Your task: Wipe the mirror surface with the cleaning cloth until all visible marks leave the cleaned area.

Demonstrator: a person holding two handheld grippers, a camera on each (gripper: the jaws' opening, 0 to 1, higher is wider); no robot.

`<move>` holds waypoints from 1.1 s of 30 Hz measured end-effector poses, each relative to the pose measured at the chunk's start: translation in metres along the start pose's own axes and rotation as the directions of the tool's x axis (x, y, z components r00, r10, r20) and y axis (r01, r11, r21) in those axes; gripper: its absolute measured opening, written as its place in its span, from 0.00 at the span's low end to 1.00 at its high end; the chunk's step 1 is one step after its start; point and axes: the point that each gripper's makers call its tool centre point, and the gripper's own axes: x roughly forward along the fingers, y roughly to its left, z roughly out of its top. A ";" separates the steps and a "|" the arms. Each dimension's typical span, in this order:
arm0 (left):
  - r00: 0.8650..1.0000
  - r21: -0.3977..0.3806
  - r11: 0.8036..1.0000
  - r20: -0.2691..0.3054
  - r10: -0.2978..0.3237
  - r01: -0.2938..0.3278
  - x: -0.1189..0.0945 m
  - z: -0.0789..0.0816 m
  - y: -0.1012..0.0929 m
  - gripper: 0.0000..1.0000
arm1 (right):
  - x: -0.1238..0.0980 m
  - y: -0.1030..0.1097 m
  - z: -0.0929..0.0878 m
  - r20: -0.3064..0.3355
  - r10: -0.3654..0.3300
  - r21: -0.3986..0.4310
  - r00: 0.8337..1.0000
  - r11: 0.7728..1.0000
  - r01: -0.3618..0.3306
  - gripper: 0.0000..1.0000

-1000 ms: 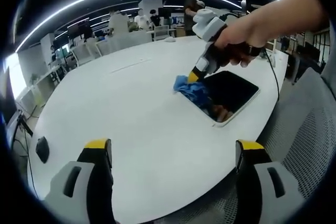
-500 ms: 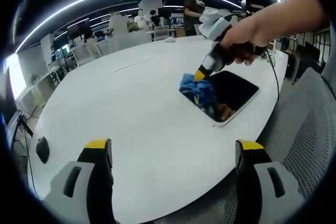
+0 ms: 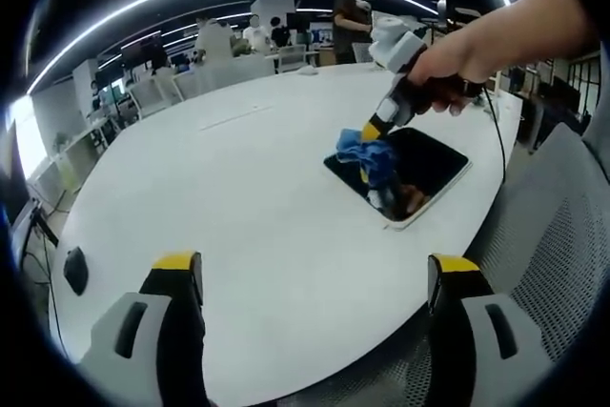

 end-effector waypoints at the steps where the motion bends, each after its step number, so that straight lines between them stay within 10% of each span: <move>1: 1.000 0.000 1.000 0.000 0.001 -0.001 0.000 0.000 0.000 0.99 | 0.001 0.000 0.000 0.001 0.002 0.002 1.000 1.000 -0.002 0.00; 33: 1.000 0.007 1.000 -0.013 0.007 -0.006 0.001 -0.004 0.001 0.99 | -0.027 0.023 -0.046 0.023 0.027 0.014 0.999 1.000 -0.027 0.00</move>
